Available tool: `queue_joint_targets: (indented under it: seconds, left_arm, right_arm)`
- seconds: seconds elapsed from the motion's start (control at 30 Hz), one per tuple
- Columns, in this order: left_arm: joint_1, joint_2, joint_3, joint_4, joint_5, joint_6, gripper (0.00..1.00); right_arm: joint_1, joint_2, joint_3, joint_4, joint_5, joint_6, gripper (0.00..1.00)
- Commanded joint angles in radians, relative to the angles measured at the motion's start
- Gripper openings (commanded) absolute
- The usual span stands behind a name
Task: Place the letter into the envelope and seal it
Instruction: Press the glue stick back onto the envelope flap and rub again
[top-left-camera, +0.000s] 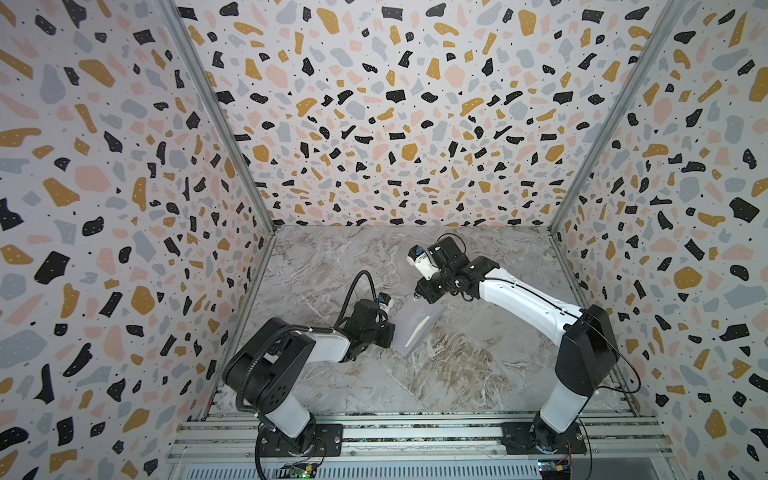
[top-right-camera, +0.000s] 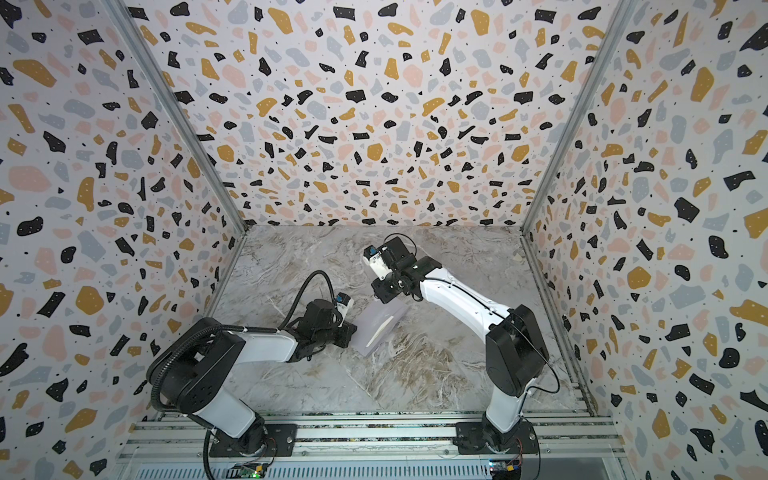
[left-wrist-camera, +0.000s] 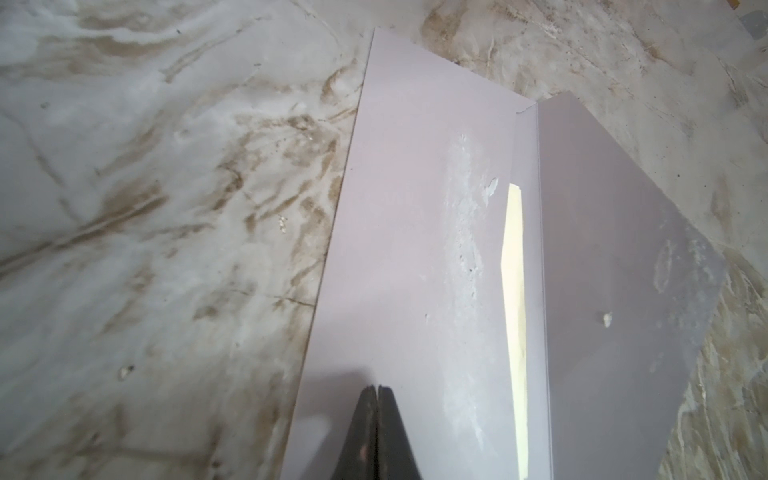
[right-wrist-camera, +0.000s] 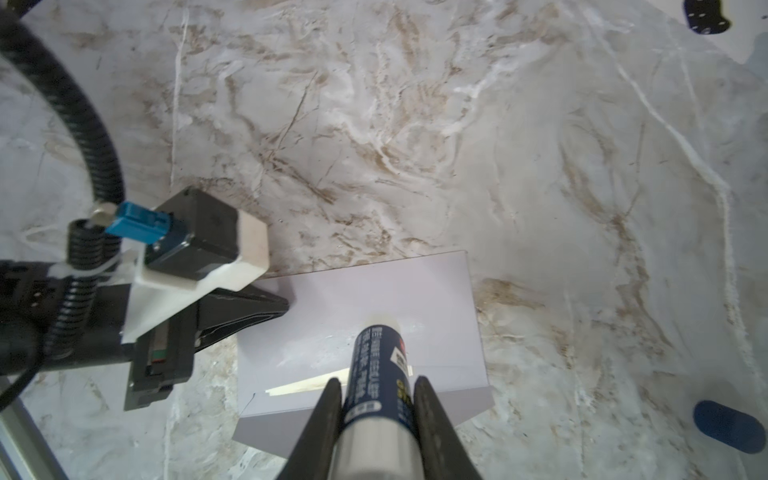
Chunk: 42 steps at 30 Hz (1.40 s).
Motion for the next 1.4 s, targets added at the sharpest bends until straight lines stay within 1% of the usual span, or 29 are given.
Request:
queue_joint_targets:
  seconds: [0.0, 0.2, 0.5, 0.83, 1.37]
  left_arm:
    - [0.005, 0.028, -0.005, -0.051, -0.03, 0.012, 0.0]
    - [0.005, 0.029, -0.007, -0.046, -0.027, 0.01, 0.0]
    - [0.005, 0.03, -0.014, -0.036, -0.026, 0.009, 0.0]
    - [0.005, 0.037, -0.019, -0.028, -0.024, 0.007, 0.0]
    - [0.005, 0.043, -0.022, -0.018, -0.019, 0.004, 0.0]
  right_arm:
    - [0.037, 0.017, -0.006, -0.013, -0.002, 0.0, 0.0]
    - [0.086, 0.065, -0.008, -0.028, 0.027, -0.001, 0.0]
    - [0.122, 0.113, -0.013, -0.052, 0.089, -0.012, 0.0]
    - [0.147, 0.147, -0.012, -0.045, 0.095, -0.007, 0.0]
    - [0.158, 0.176, -0.023, -0.032, 0.082, 0.004, 0.0]
